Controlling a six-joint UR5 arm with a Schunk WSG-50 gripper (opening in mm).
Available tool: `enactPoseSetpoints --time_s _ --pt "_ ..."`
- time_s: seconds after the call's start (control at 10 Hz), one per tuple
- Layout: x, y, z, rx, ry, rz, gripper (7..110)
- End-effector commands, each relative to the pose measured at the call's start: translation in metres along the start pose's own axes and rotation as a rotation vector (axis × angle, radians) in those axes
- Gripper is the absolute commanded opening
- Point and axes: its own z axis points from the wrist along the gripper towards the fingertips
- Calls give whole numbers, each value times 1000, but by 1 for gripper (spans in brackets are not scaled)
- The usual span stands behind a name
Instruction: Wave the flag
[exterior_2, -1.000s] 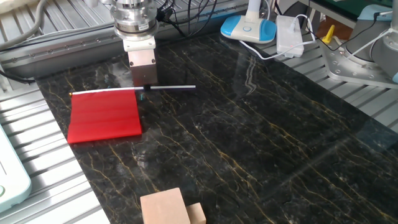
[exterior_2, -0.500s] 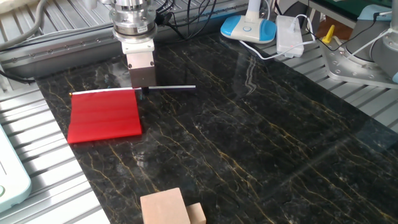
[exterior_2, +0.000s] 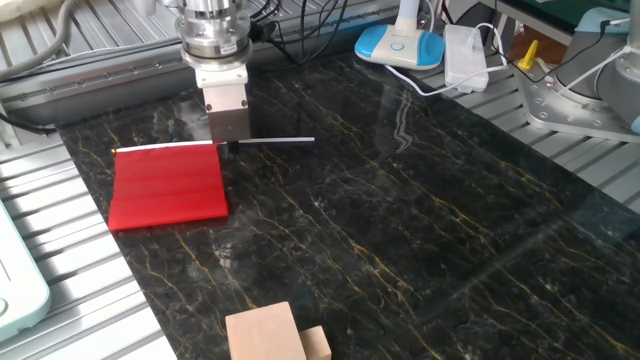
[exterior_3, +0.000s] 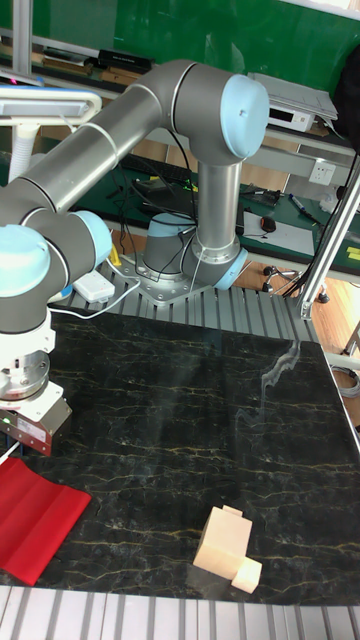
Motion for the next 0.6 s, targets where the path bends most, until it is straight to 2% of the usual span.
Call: enactPoseSetpoints --time_s 0.0,0.5 --pt "0 -4 -1 12 3 37 7" --pt "0 0 -1 -2 4 53 7"
